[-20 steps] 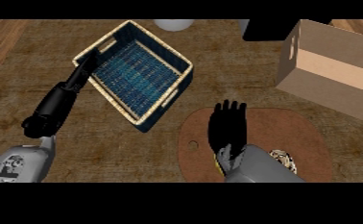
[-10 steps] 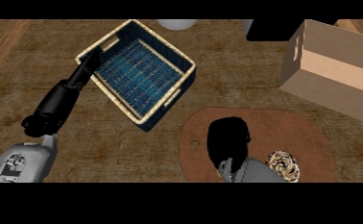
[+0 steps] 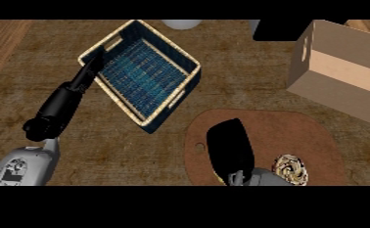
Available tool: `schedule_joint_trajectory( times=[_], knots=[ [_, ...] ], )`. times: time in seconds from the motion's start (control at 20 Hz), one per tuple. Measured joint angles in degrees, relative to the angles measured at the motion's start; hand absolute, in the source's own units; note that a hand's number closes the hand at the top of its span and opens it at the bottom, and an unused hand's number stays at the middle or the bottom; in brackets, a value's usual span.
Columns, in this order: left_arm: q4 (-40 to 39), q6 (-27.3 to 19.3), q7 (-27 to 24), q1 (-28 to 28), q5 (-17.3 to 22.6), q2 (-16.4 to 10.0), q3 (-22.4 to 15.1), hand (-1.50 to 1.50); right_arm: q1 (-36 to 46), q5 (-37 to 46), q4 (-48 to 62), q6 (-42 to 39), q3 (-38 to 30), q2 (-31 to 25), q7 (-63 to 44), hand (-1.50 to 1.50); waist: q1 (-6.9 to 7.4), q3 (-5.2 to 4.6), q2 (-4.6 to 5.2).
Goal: Pick the squash from the cutting board and place it in the cardboard box
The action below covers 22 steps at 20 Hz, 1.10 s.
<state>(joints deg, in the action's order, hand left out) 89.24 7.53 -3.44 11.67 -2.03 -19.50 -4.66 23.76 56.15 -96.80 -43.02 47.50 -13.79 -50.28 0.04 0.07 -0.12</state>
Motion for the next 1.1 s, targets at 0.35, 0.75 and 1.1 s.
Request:
schedule_joint_trajectory(
  times=[0.35, 0.75, 1.1],
  knots=[
    [0.05, -0.23, -0.44, -0.53, -0.12, 0.11, 0.27, 0.0, -0.88, -8.26, -17.54, 12.45, -2.7, -4.96, 22.92, 1.5, -0.53, 0.38, 0.14],
    [-0.14, -0.09, -0.46, -0.53, 0.17, -0.37, 1.75, 0.0, -9.23, -15.79, -30.93, 24.47, -20.35, -20.83, 44.12, 1.5, -1.58, 0.21, 0.14],
    [0.35, 0.83, -0.9, -1.35, 0.38, -0.58, 2.04, 0.0, -12.75, -29.68, -26.76, 28.08, -43.36, -21.06, 44.74, 1.5, -1.2, 0.07, 0.16]
  ],
)
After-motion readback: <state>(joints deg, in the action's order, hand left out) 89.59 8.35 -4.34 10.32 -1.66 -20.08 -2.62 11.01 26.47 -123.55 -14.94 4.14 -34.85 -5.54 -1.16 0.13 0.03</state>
